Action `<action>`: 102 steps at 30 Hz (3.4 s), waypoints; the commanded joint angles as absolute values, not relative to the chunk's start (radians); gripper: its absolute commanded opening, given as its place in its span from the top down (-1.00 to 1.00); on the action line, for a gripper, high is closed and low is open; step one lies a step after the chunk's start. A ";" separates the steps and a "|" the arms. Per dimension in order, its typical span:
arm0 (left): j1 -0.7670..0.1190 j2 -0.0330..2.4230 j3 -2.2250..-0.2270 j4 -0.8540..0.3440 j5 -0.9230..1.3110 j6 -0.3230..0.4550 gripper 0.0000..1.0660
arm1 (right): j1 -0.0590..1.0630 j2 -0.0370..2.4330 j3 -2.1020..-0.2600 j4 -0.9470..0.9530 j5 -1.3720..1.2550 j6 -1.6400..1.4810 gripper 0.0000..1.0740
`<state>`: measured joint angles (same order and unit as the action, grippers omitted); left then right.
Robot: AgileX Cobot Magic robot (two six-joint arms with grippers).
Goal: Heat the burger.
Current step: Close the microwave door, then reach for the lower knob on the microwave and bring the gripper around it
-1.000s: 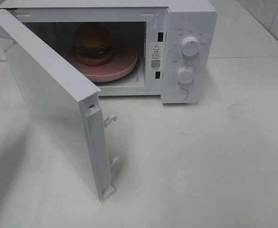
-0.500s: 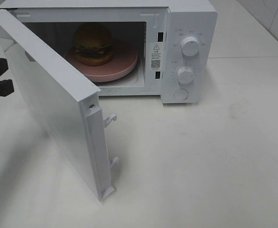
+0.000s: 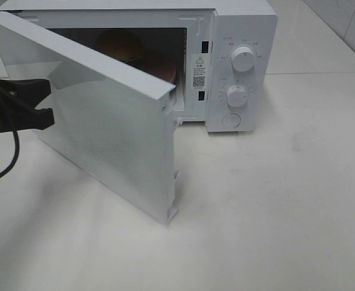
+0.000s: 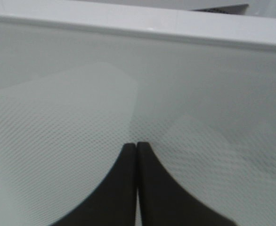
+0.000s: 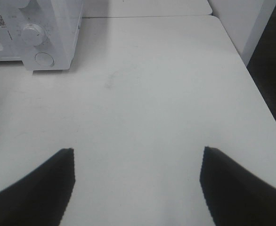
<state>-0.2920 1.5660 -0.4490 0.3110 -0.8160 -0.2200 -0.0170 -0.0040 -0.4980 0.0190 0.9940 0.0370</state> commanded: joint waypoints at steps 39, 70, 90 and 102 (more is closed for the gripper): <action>-0.647 1.933 -0.981 -0.215 -0.665 0.022 1.00 | -0.023 -0.036 -0.498 0.014 0.993 0.033 -0.35; -0.740 1.954 -1.043 -0.215 -0.496 0.040 1.00 | -0.023 -0.036 -0.498 0.014 0.993 0.033 -0.35; -0.737 1.656 -1.011 -0.102 0.352 0.041 -0.86 | -0.023 -0.036 -0.498 0.014 0.993 0.033 -0.35; -0.636 1.497 -1.011 -0.087 0.726 -0.041 -0.86 | -0.023 -0.036 -0.498 0.014 0.993 0.033 -0.35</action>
